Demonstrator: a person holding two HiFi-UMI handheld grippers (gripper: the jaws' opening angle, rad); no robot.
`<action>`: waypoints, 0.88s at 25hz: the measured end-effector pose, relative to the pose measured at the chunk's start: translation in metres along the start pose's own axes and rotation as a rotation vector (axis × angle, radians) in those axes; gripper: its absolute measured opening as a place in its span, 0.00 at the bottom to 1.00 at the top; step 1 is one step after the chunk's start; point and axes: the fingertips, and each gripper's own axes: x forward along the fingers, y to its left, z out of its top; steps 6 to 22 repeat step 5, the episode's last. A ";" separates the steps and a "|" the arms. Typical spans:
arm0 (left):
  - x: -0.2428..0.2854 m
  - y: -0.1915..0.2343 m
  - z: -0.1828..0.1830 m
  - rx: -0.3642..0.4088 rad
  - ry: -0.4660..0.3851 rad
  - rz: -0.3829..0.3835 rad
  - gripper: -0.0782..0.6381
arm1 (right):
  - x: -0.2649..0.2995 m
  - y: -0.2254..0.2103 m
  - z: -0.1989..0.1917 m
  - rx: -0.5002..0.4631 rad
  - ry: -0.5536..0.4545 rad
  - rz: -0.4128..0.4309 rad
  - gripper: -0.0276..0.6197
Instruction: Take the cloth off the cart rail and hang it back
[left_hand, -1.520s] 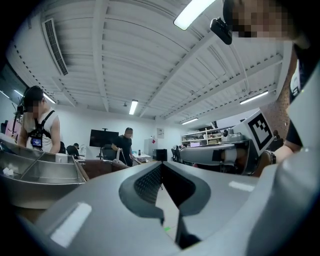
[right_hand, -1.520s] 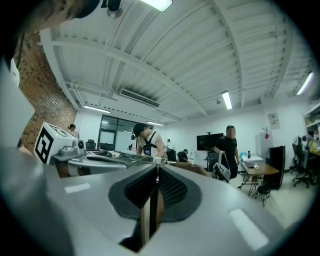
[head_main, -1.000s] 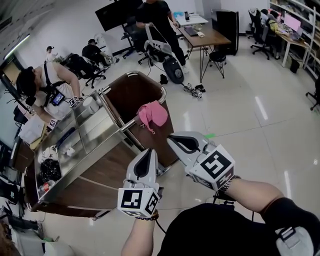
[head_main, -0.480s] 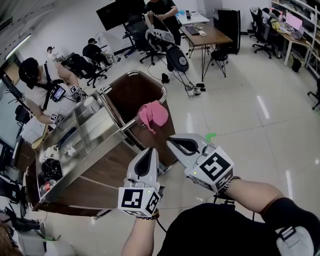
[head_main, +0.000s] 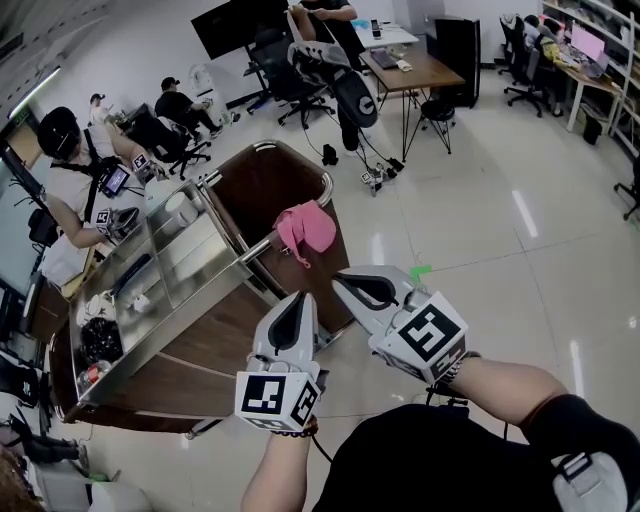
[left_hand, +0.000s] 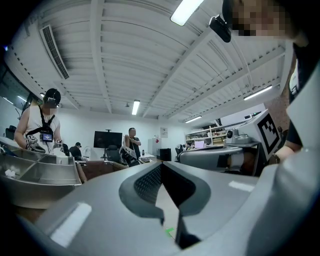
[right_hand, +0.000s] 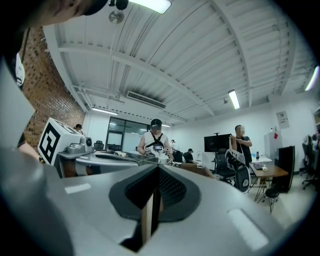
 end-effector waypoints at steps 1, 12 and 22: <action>0.001 0.000 0.000 0.000 0.000 0.000 0.11 | 0.000 -0.001 0.001 0.000 0.000 0.000 0.04; 0.004 0.001 0.000 0.001 -0.001 -0.002 0.11 | 0.001 -0.004 0.000 -0.004 -0.001 -0.003 0.04; 0.004 0.001 0.000 0.001 -0.001 -0.002 0.11 | 0.001 -0.004 0.000 -0.004 -0.001 -0.003 0.04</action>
